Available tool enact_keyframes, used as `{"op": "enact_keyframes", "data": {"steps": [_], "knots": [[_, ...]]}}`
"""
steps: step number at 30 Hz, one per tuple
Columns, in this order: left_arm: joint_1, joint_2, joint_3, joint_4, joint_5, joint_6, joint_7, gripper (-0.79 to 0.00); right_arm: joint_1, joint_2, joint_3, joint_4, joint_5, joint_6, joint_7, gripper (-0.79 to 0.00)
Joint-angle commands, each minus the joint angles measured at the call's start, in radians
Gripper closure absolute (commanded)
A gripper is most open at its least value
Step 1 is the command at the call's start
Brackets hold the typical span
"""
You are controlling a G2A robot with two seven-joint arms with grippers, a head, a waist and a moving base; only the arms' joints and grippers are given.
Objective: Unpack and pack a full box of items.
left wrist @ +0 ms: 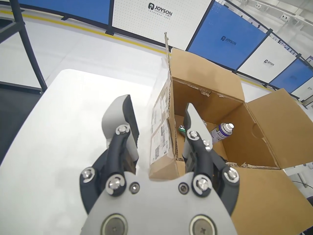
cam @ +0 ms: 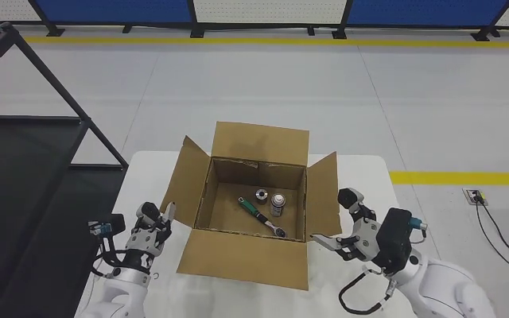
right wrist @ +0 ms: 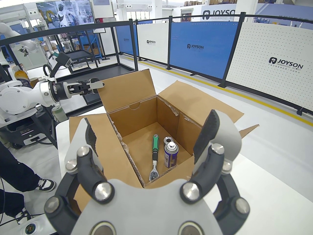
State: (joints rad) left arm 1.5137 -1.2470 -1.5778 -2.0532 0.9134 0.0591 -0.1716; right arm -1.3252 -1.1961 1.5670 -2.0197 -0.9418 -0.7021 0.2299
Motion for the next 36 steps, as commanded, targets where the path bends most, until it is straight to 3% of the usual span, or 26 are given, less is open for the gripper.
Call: {"op": "enact_keyframes", "data": {"steps": [1,20,28,36], "knots": [[-0.007,0.0,-0.005,0.002,-0.013,0.001,-0.011,-0.413,-0.002,0.002,-0.001,-0.001,-0.001,0.0,-0.001,-0.785],[0.011,-0.002,-0.029,-0.013,-0.034,0.003,-0.005,-0.062,0.004,0.015,-0.02,0.004,-0.003,0.013,-0.016,-0.785],[0.043,-0.004,-0.045,-0.033,-0.04,0.005,0.02,0.0,0.019,0.02,-0.031,0.011,0.002,0.017,-0.013,-0.785],[0.067,-0.005,-0.058,-0.047,-0.044,0.001,0.033,0.0,0.026,0.025,-0.037,0.018,0.008,0.018,-0.014,-0.785]]}}
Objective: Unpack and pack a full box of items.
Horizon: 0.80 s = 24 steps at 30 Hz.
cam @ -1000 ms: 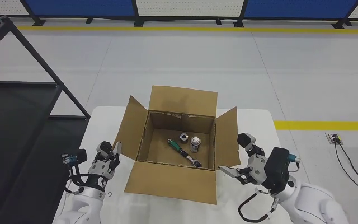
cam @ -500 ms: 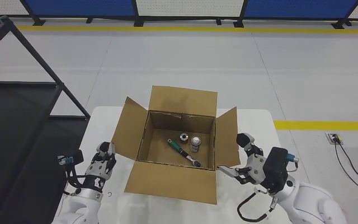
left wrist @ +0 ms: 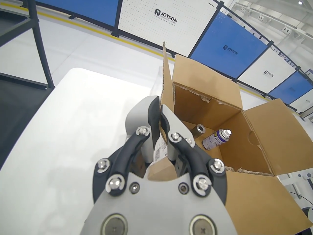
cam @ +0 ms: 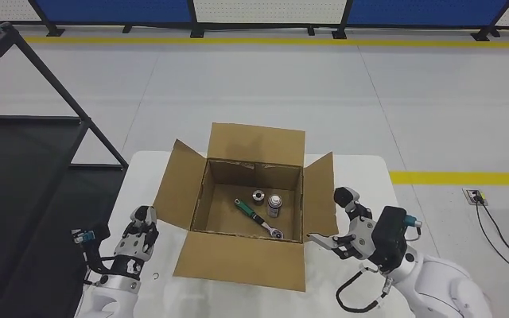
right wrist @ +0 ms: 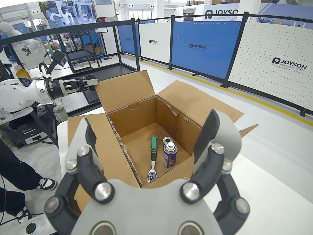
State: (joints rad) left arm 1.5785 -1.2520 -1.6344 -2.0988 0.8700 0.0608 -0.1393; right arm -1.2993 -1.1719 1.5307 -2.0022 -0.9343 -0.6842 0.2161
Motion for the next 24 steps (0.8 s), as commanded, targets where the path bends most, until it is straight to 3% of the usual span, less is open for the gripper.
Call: {"op": "enact_keyframes", "data": {"steps": [1,14,16,22,24], "knots": [[0.005,0.0,-0.002,-0.004,-0.002,0.0,0.002,0.0,0.001,0.001,-0.001,0.001,0.001,0.0,0.0,-0.785],[0.046,-0.002,-0.019,-0.037,0.004,-0.013,0.017,0.0,0.008,0.01,-0.007,0.008,0.006,-0.001,-0.001,-0.785],[0.048,-0.002,-0.021,-0.036,0.004,-0.014,0.016,-0.148,0.011,0.011,-0.01,0.01,0.008,-0.003,0.001,-0.785],[0.055,-0.003,-0.022,-0.04,0.003,-0.014,0.015,-0.48,0.017,0.015,-0.015,0.016,0.014,-0.003,0.008,-0.785],[0.058,-0.004,-0.021,-0.044,0.006,-0.016,0.016,-0.536,0.019,0.016,-0.017,0.017,0.017,-0.005,0.017,-0.785]]}}
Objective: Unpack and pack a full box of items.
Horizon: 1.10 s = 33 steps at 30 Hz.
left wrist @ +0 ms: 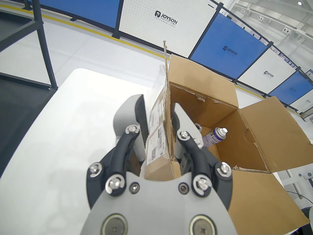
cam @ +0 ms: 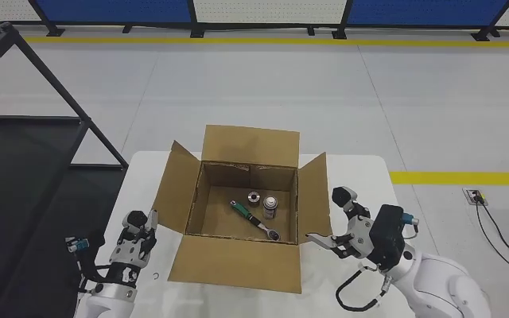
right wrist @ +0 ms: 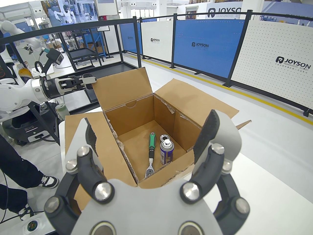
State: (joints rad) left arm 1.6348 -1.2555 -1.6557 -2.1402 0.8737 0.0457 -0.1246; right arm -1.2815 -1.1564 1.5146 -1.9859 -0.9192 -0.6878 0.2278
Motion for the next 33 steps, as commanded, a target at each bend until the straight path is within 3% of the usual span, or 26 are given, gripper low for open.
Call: {"op": "enact_keyframes", "data": {"steps": [1,11,22,30,33], "knots": [[0.003,0.0,0.001,-0.004,0.004,-0.002,0.001,-0.563,0.003,0.002,-0.001,0.001,0.005,-0.001,0.008,-0.785],[0.025,-0.003,0.003,-0.032,0.009,-0.005,0.013,-0.785,0.011,0.016,0.008,0.029,0.105,-0.034,0.15,-0.785],[0.081,-0.002,-0.032,-0.076,0.017,-0.12,0.112,-0.785,0.012,0.017,-0.003,0.04,0.123,-0.011,0.144,-0.785],[0.1,-0.005,-0.049,-0.07,-0.008,-0.144,0.166,-0.785,0.032,0.016,0.035,0.153,0.424,0.08,0.108,-0.785],[0.105,-0.006,-0.054,-0.065,-0.032,-0.139,0.162,-0.785,0.051,0.019,0.031,0.189,0.541,0.139,0.193,-0.785]]}}
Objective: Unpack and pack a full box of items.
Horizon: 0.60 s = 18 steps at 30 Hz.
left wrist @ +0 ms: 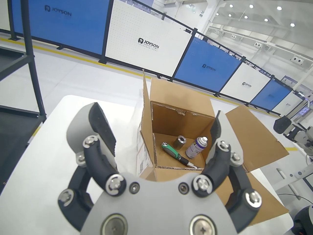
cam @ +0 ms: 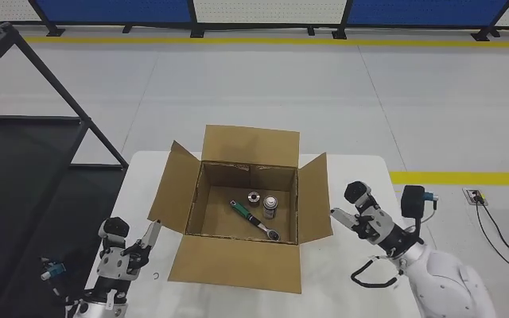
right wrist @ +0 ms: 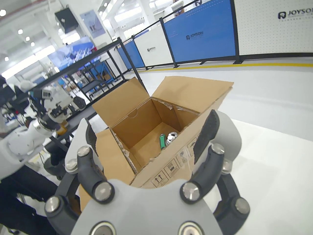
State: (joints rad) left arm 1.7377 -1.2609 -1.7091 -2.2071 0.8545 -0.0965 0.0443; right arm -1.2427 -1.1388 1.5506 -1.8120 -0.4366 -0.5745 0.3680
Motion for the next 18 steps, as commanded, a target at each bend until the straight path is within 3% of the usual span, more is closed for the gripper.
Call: {"op": "enact_keyframes", "data": {"steps": [1,14,18], "knots": [[0.002,-0.001,-0.002,0.002,-0.029,0.004,-0.019,-0.785,0.023,0.003,-0.007,0.021,0.076,0.039,0.088,-0.785],[0.002,0.0,-0.011,0.003,-0.045,0.01,-0.046,-0.785,0.027,0.003,-0.026,0.025,0.103,0.025,0.098,-0.785],[-0.013,-0.002,-0.01,0.006,-0.072,0.047,-0.059,-0.785,0.102,0.003,-0.058,0.095,0.265,0.133,0.219,-0.785]]}}
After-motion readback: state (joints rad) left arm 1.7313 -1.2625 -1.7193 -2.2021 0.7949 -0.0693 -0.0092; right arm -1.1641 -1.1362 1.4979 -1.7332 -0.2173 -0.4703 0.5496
